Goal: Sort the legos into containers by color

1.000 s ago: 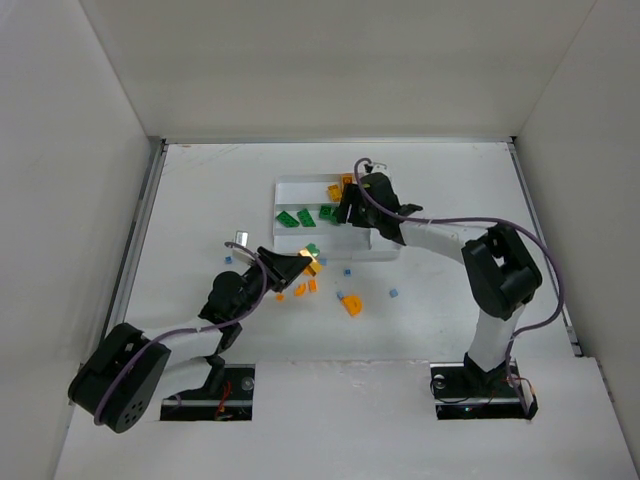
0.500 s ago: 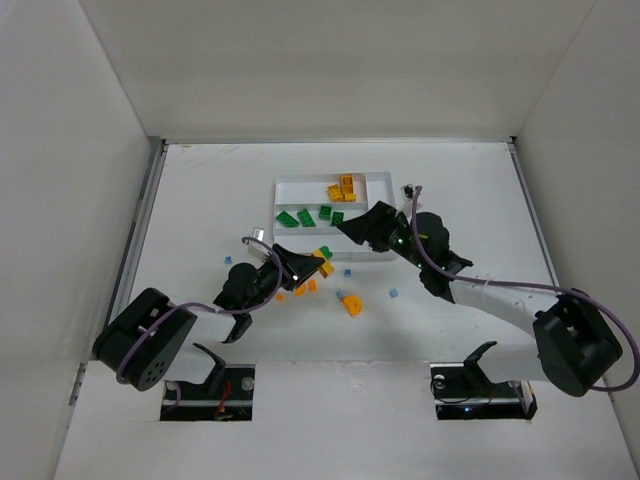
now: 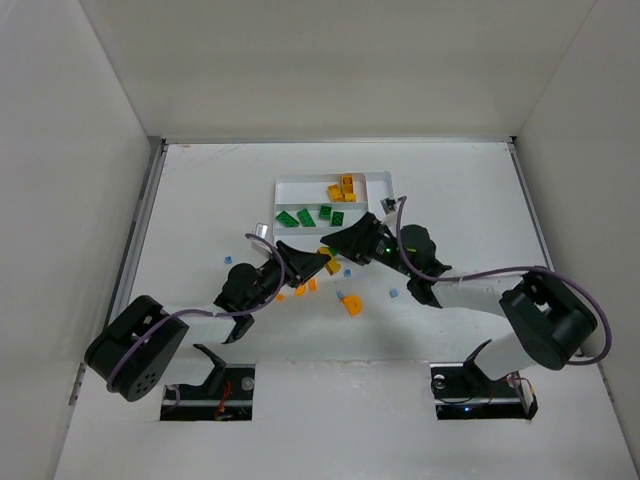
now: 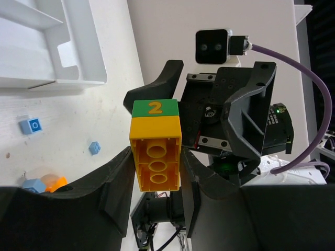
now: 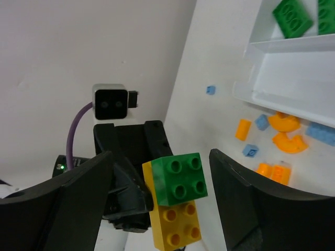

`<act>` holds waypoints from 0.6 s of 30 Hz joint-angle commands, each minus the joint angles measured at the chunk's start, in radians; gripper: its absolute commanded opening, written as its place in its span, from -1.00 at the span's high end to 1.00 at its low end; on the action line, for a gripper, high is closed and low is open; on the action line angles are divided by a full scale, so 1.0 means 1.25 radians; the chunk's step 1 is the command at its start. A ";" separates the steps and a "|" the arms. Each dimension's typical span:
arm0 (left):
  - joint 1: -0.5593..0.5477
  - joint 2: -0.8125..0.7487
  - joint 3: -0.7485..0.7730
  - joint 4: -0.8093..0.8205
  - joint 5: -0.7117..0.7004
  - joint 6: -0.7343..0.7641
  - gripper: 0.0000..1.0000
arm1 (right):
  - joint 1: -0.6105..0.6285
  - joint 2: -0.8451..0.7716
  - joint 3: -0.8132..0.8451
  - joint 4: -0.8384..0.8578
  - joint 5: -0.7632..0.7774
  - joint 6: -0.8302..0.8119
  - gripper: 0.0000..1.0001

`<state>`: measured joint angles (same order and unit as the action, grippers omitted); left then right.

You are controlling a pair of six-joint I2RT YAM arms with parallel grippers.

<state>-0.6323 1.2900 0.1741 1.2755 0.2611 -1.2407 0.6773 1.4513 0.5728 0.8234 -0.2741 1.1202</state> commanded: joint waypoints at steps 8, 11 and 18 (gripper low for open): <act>0.001 -0.037 0.032 0.191 -0.002 -0.003 0.55 | 0.010 0.087 -0.041 0.274 -0.038 0.133 -0.30; 0.007 -0.037 0.030 0.191 0.005 -0.004 0.55 | 0.010 0.089 -0.046 0.287 -0.032 0.138 -0.25; 0.013 -0.043 0.026 0.191 0.003 -0.003 0.55 | 0.007 0.076 -0.066 0.291 -0.011 0.141 -0.24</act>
<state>-0.6262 1.2640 0.1844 1.2739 0.2584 -1.2461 0.6823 1.5646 0.5011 1.0882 -0.2985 1.2907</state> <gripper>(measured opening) 0.333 0.622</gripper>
